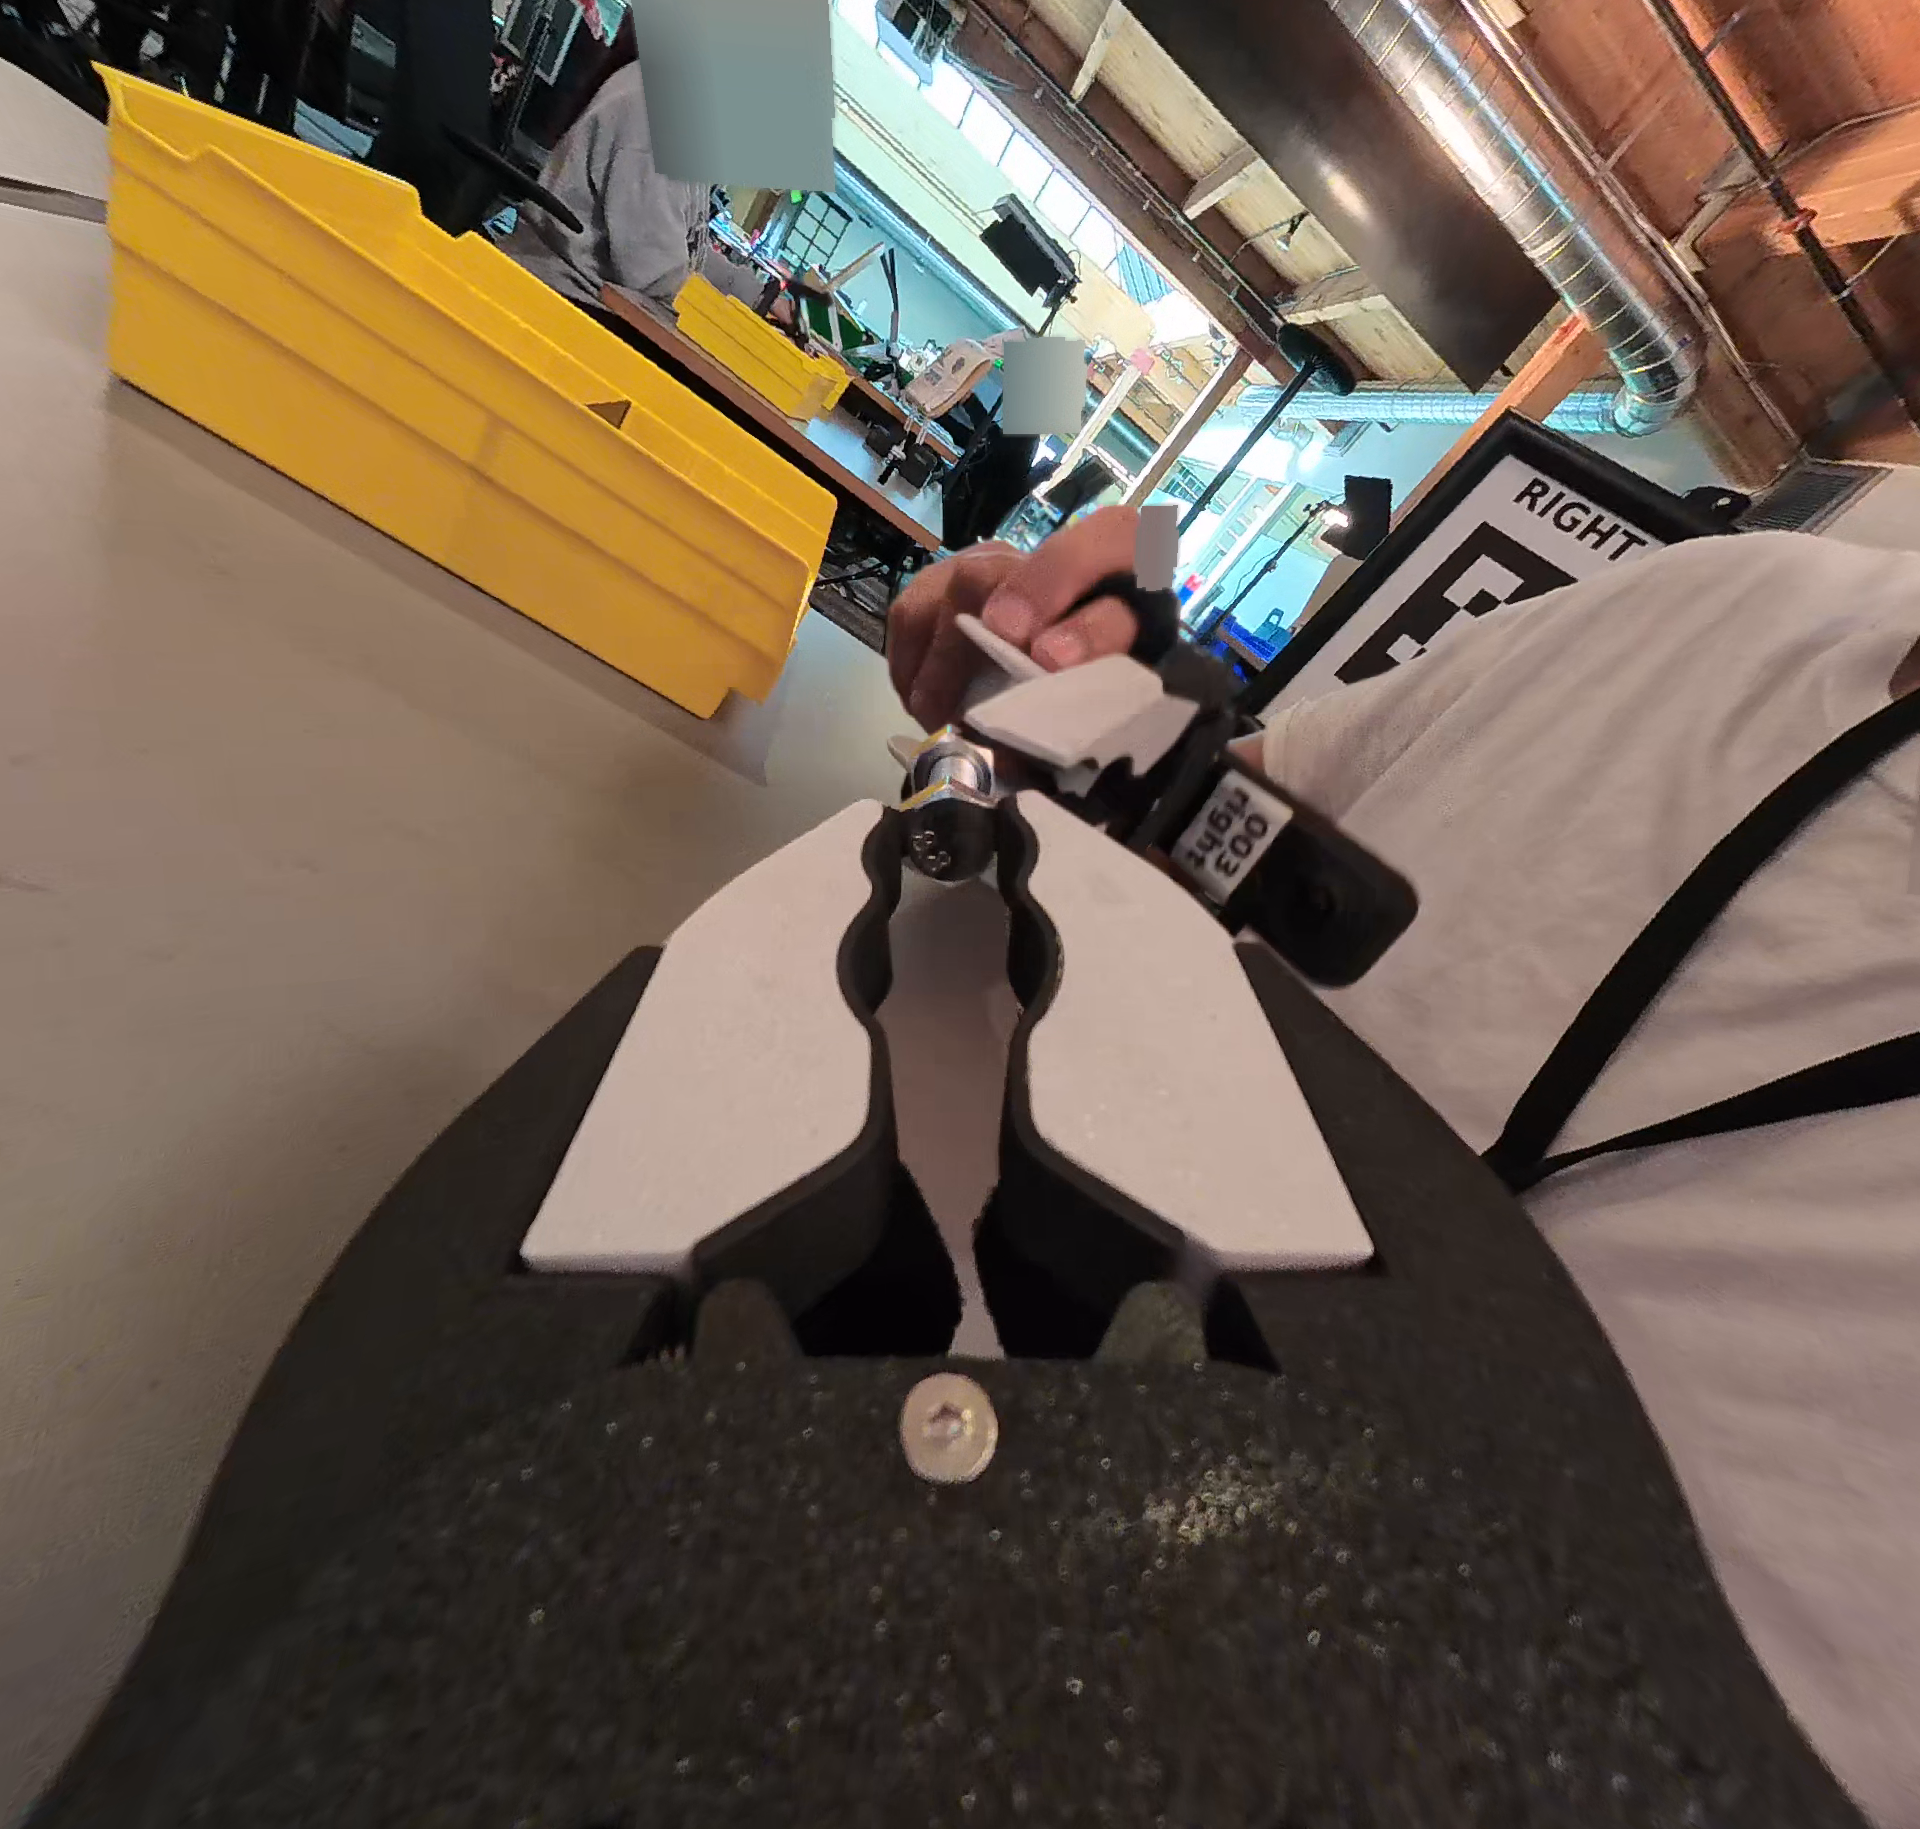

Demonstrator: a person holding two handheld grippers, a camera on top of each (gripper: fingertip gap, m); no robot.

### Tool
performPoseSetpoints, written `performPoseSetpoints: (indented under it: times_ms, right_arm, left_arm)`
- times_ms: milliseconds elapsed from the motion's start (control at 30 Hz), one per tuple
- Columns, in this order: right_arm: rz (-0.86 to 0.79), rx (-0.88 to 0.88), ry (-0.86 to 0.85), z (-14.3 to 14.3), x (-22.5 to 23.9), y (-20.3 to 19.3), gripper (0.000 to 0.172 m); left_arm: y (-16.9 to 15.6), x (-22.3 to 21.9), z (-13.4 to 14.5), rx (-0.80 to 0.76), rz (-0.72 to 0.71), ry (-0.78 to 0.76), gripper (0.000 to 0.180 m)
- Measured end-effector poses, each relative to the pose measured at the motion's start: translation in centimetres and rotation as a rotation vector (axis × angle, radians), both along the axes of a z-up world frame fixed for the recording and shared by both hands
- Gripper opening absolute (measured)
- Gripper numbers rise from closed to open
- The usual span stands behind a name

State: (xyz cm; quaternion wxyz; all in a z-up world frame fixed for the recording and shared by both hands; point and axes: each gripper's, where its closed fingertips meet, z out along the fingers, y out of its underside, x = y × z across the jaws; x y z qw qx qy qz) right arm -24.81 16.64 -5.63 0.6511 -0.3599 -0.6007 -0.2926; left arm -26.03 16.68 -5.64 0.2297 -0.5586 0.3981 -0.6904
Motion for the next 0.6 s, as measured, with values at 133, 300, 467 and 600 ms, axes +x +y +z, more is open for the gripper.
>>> performPoseSetpoints:
  times_ms: [133,300,467,600]
  right_arm:
    - [0.032,-0.029,0.071,0.2,0.0,-0.5,0.023]
    - [0.111,-0.542,0.472,-0.3,1.2,0.5,0.035]
    - [0.39,-1.528,0.928,-2.9,-1.0,-1.2,0.032]
    - [0.659,-2.208,1.128,-2.2,-2.5,-3.2,0.03]
  left_arm:
    - [-0.1,-0.2,0.2,0.033,0.005,-0.001,0.017]
    - [0.2,-0.5,0.5,0.081,0.038,0.001,0.017]
    - [0.5,-0.7,0.5,0.173,0.082,0.031,0.017]
    - [0.1,-0.6,1.2,0.254,0.113,0.023,0.017]
